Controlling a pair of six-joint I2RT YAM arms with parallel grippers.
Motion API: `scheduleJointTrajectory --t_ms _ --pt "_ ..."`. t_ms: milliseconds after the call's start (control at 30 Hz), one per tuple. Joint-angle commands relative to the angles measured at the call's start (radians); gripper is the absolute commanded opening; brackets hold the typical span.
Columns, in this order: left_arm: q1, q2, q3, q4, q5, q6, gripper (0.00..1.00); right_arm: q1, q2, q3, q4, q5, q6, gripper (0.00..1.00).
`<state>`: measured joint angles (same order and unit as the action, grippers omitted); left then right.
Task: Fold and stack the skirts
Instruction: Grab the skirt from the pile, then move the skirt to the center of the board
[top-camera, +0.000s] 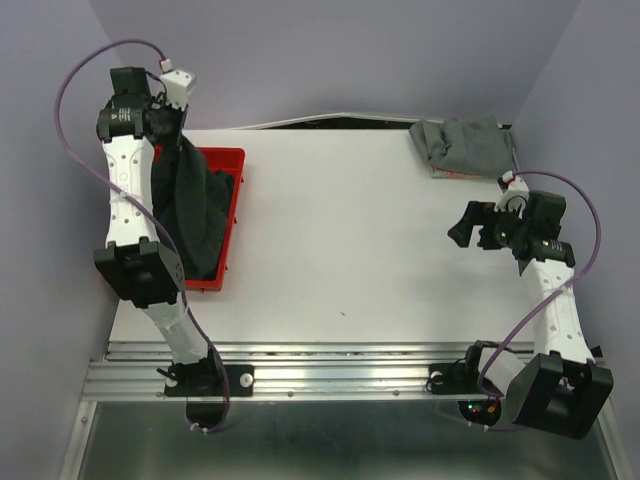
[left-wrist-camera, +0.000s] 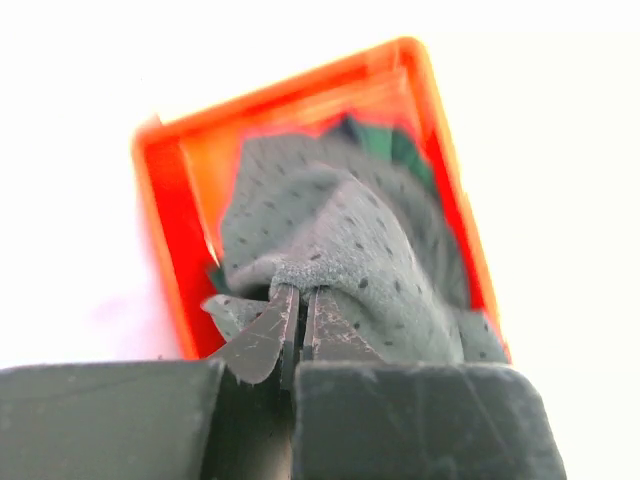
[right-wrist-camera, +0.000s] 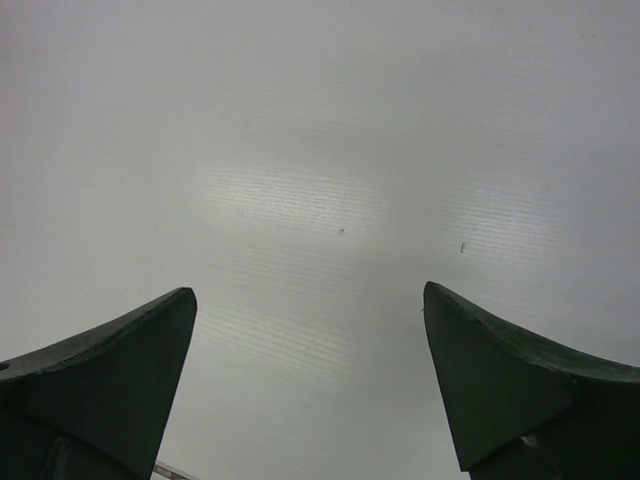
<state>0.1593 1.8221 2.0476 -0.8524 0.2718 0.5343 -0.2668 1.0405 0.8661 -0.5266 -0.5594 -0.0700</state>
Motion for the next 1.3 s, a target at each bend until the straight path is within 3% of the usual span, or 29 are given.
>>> scheduleJointTrajectory --t_ms 0,133,200,367,533,667,1033,1133,1267 --pt "-0.113 0.019 0.284 -0.036 0.075 0.007 0.00 -0.002 -0.022 -0.009 0.059 -0.036 0.013 1.00" --pt "-0.236 -0.013 0.335 0.039 0.038 0.016 0.00 -0.002 -0.008 -0.007 0.076 -0.051 0.021 1.00" --pt "-0.311 -0.084 0.264 0.186 0.101 -0.006 0.00 -0.002 0.003 0.005 0.079 -0.062 0.025 1.00" --pt "-0.381 -0.263 0.090 0.442 0.303 -0.140 0.00 -0.002 0.009 0.024 0.103 -0.097 0.042 1.00" --pt "-0.414 -0.340 0.059 0.639 0.440 -0.288 0.00 -0.002 0.010 0.022 0.148 -0.168 0.065 1.00" --pt "-0.426 -0.423 -0.105 0.781 0.598 -0.393 0.00 -0.002 0.019 0.021 0.175 -0.211 0.067 1.00" --pt "-0.468 -0.386 -0.647 0.751 0.685 -0.407 0.00 -0.002 0.064 -0.039 0.273 -0.447 0.185 1.00" --pt "-0.468 -0.328 -0.730 0.695 0.624 -0.327 0.00 -0.002 0.073 -0.045 0.252 -0.441 0.158 1.00" --pt "-0.468 -0.194 -0.727 0.613 0.473 -0.255 0.00 -0.002 0.076 -0.067 0.231 -0.410 0.128 1.00"
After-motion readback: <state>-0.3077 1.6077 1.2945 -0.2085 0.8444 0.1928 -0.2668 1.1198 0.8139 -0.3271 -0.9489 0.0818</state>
